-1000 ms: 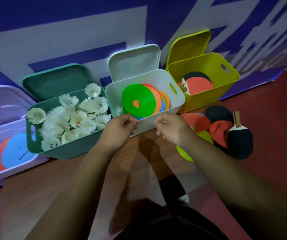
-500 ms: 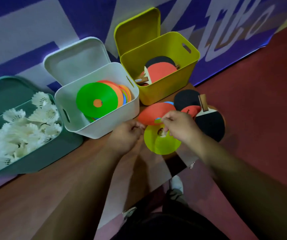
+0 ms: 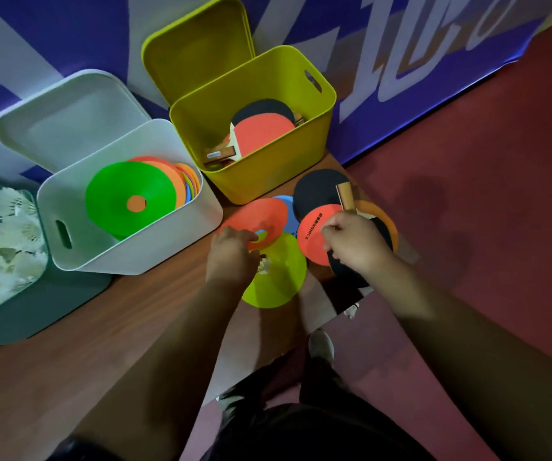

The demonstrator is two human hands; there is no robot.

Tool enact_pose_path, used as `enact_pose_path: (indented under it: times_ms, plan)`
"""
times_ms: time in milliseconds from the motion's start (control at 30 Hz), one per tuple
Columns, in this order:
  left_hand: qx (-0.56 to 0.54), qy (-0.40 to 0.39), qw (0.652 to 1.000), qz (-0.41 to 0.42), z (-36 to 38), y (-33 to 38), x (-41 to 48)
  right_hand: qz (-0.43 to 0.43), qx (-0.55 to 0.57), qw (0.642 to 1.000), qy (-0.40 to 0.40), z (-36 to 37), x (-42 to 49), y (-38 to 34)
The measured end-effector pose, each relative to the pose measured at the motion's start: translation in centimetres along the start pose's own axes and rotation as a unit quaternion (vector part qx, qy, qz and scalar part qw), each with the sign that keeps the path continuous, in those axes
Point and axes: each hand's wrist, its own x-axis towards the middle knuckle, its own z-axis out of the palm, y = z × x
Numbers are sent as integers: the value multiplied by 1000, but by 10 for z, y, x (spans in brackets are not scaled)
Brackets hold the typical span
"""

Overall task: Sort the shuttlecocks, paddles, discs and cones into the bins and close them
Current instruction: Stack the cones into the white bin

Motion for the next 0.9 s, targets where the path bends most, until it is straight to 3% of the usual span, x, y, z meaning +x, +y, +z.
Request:
enact_pose_path:
  times_ms: [200,367,900]
  plan:
    - [1,35,999,6,18,-21,8,-33,-45,995,-84,29,12,0]
    - [21,49,999,-4,-10,-11,-1,-73,-60,987,-131,46,14,-13]
    - [-48,139,989,-27,-46,-25,-41,-138,-134,964,-185,92,19,-37]
